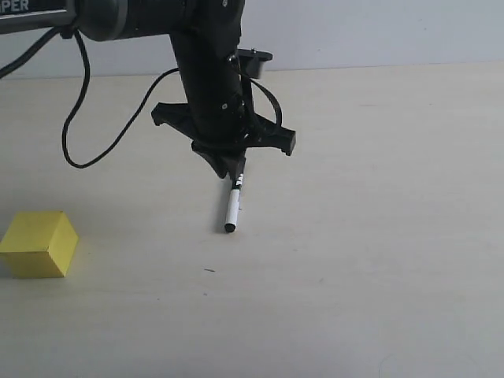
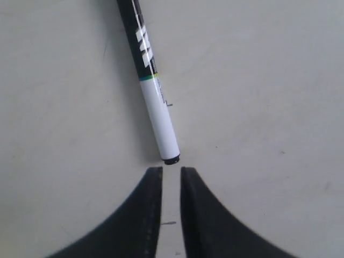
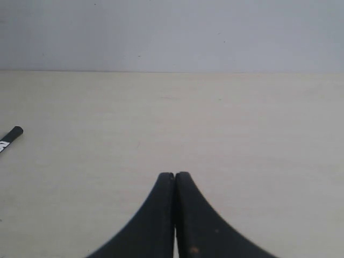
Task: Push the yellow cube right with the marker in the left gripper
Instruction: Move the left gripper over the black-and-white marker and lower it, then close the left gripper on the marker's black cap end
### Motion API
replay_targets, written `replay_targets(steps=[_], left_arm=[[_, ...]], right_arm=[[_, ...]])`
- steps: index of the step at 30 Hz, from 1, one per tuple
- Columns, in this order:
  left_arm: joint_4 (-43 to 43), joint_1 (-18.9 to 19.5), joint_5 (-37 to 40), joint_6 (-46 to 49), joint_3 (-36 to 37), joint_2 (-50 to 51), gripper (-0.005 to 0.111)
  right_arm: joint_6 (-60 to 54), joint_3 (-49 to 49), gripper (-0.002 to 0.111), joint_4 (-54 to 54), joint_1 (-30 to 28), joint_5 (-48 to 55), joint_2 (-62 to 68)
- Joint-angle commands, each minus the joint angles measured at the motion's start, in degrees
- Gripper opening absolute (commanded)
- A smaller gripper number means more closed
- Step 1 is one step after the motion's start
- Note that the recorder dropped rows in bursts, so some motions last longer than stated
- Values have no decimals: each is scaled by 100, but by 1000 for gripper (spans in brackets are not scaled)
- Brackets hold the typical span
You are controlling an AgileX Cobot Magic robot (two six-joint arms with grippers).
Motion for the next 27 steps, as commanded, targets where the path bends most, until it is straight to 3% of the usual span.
replay_targets(steps=[1,4,10,27], left_arm=[[44,0,-66,-63,-56,213,43],[56,0,-212,-63,-56,323,55],[92,0,-609,-63,-56,521,55],[482,0,-646,-222,-56,934,55]], right_arm=[[-6,24,0,17,-34,-67,-21],[-6,24,0,17,-34,-84,-21],[-6,24,0,17,-34,-84,-21],[-6,24,0,17,-34,-76,-21]])
